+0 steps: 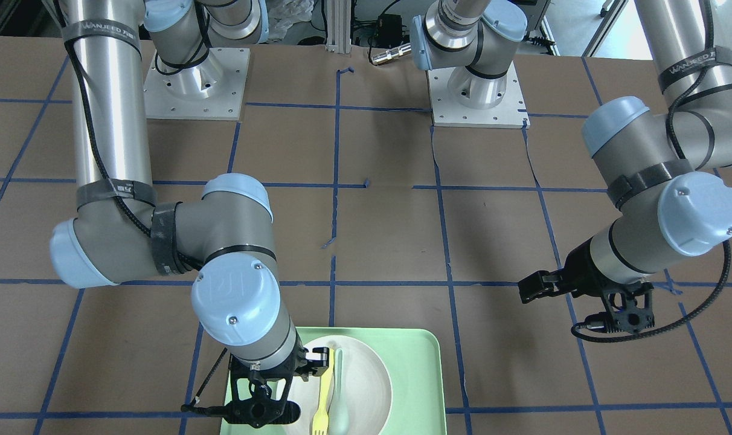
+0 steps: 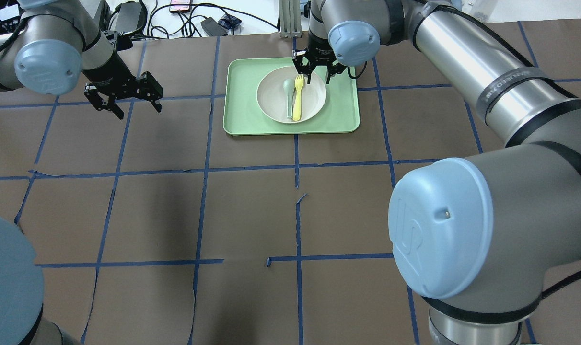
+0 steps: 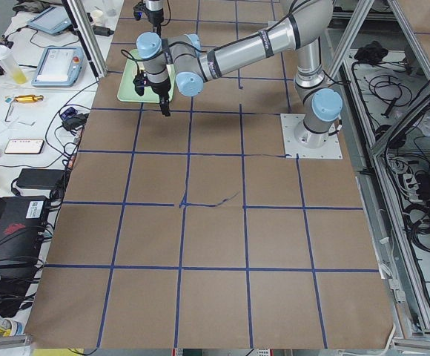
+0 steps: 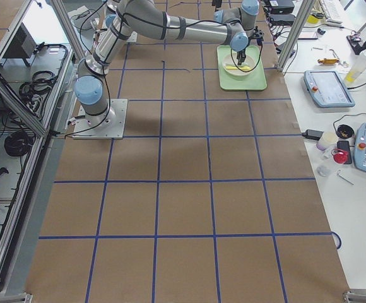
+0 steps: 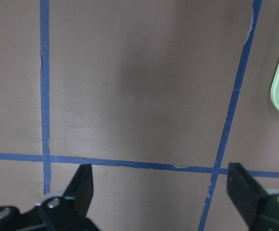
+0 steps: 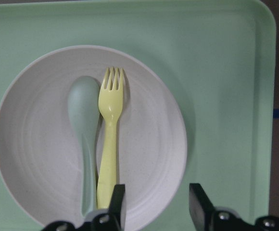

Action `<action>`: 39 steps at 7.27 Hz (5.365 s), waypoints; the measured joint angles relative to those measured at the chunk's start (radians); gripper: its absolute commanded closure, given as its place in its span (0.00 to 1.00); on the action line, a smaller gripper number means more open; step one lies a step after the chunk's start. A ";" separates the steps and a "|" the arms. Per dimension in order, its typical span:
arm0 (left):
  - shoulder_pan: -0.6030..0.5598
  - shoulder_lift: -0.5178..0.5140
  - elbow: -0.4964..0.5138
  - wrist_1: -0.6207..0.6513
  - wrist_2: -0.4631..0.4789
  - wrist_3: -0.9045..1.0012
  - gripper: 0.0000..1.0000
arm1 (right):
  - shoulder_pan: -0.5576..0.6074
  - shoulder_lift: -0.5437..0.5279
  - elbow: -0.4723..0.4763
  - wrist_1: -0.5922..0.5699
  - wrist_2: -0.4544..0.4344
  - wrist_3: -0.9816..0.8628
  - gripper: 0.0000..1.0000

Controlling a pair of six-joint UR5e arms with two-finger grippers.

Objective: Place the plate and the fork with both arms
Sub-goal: 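Lower the right gripper onto the yellow fork on the plate, then close the right gripper on the yellow fork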

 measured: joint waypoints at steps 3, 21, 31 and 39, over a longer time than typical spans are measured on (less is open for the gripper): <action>0.000 0.011 -0.007 0.000 0.000 0.001 0.00 | 0.013 0.069 -0.050 -0.040 0.016 0.073 0.31; -0.020 0.070 -0.106 0.031 0.000 -0.009 0.00 | 0.014 0.101 0.035 -0.094 0.075 0.122 0.47; -0.022 0.056 -0.108 0.059 -0.002 -0.009 0.00 | 0.014 0.101 0.038 -0.121 0.096 0.122 0.44; -0.022 0.059 -0.115 0.059 -0.002 -0.006 0.00 | 0.014 0.108 0.042 -0.139 0.106 0.121 0.41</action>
